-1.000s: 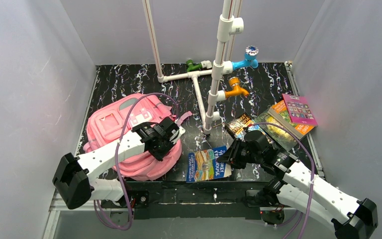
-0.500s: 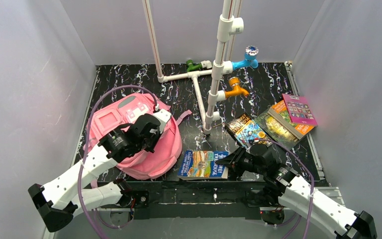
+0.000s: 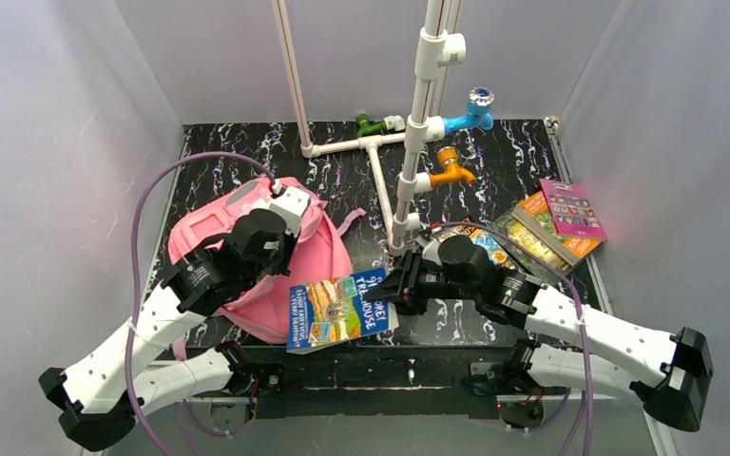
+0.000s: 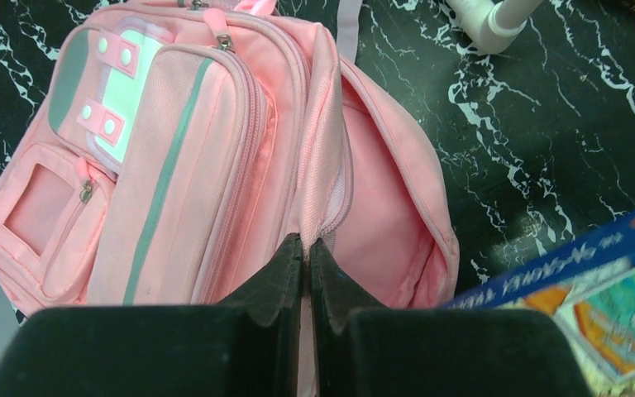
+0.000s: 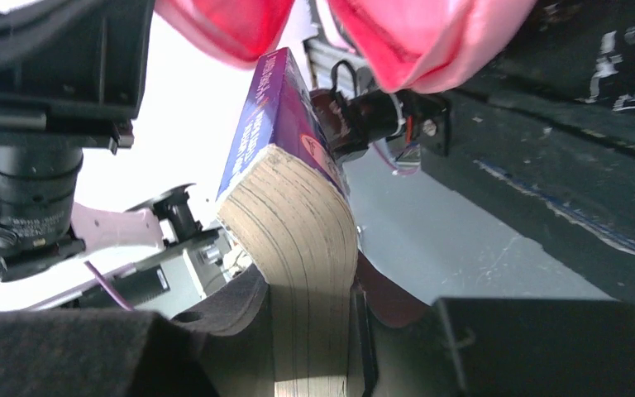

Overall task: Pack the student bag
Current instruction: Place the book in the student bag.

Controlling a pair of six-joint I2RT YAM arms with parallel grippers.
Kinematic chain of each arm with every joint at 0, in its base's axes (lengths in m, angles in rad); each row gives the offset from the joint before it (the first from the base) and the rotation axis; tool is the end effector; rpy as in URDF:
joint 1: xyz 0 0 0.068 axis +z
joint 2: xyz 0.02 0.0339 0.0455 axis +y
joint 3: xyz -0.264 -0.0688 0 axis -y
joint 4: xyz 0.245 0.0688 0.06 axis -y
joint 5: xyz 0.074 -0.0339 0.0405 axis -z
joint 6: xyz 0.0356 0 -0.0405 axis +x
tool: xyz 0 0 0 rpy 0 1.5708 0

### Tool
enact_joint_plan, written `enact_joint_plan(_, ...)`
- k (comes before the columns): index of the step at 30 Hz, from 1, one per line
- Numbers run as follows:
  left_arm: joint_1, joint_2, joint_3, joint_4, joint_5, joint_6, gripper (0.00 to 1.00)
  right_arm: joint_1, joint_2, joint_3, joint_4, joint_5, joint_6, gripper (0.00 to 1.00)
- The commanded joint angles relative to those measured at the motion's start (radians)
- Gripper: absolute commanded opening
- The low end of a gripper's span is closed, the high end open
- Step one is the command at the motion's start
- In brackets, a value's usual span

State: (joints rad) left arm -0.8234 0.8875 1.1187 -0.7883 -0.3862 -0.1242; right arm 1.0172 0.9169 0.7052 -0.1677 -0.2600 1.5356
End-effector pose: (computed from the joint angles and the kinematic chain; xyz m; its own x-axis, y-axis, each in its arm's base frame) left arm 0.1246 -0.1147 0.3762 -0.4139 0.2778 -0.8669 0.4140 0.9056 0.0925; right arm 0.1038 0.1854 0.2901 -0.9539 0.2937 0.0625 0.1613 0.3256 0.9317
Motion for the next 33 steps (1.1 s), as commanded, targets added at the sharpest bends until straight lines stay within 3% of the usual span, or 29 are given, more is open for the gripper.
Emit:
enact_joint_plan(1,0.001,-0.032,0.095,0.063,-0.020,0.012,0.00,0.125,0.045,0.081,0.135,0.069,0.039,0.01)
enact_joint_plan(7,0.000,-0.036,0.174,0.024,0.022,0.029,0.00,0.236,0.123,0.111,0.220,0.359,0.089,0.01)
enact_joint_plan(11,0.001,-0.044,0.204,-0.015,0.051,0.025,0.00,0.242,0.239,0.141,0.329,0.418,0.116,0.01)
enact_joint_plan(15,0.001,-0.061,0.204,-0.023,0.078,0.034,0.00,0.253,0.355,0.221,0.326,0.525,0.077,0.01)
enact_joint_plan(21,0.001,-0.060,0.233,-0.057,0.125,0.057,0.00,0.271,0.456,0.218,0.505,0.765,0.139,0.01)
enact_joint_plan(28,0.000,-0.049,0.256,-0.050,0.222,0.093,0.00,0.273,0.610,0.278,0.618,0.884,0.245,0.01)
enact_joint_plan(33,0.001,-0.046,0.255,-0.049,0.298,0.154,0.00,0.281,0.689,0.331,0.612,1.010,0.277,0.01)
